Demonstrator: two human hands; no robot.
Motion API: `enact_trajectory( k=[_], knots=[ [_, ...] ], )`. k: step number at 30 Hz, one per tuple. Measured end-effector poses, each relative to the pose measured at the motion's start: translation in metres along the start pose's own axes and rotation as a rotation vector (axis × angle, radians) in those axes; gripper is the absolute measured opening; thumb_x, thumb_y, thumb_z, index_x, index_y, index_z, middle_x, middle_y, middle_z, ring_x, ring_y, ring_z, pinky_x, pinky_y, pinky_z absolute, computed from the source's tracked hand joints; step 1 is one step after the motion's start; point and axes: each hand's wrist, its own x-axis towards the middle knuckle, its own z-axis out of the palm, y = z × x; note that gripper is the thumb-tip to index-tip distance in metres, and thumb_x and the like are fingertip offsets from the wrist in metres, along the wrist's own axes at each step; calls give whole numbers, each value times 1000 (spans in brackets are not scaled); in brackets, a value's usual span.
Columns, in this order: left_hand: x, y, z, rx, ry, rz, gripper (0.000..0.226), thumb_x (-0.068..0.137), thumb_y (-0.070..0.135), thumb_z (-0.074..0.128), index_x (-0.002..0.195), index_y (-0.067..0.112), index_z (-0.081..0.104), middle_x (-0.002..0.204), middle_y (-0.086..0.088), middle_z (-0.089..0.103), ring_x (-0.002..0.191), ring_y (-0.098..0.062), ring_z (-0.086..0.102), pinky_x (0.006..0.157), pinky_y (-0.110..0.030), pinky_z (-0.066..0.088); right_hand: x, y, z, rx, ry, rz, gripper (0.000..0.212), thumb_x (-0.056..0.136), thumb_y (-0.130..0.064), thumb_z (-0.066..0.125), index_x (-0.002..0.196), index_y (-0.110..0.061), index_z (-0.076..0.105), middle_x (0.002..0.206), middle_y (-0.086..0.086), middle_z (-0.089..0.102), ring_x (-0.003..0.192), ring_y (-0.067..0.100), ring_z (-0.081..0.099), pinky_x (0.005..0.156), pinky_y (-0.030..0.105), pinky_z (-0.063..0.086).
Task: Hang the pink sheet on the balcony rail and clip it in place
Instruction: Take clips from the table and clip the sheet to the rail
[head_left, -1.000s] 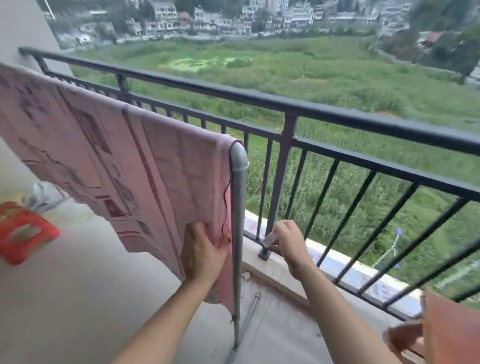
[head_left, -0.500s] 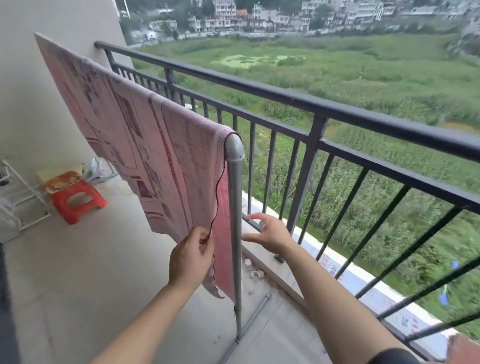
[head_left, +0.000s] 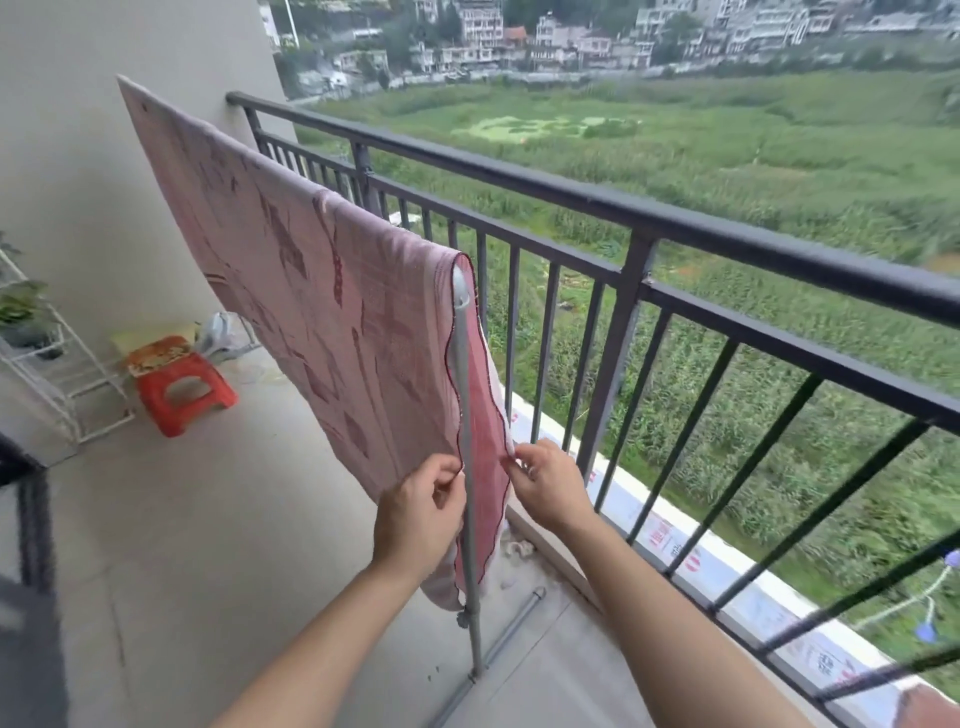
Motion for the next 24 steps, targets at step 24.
enact_trajectory(
  k=[24],
  knots=[
    [30,12,6,355,-18,93,27,85,31,62,63,16,60,55,-2,64,45,-26,48,47,-24,28,-31,-4,5,19,-131,43,24,95,-49,56,104,-31,69,65,-11,61,63,7,57,59,26,44]
  ],
)
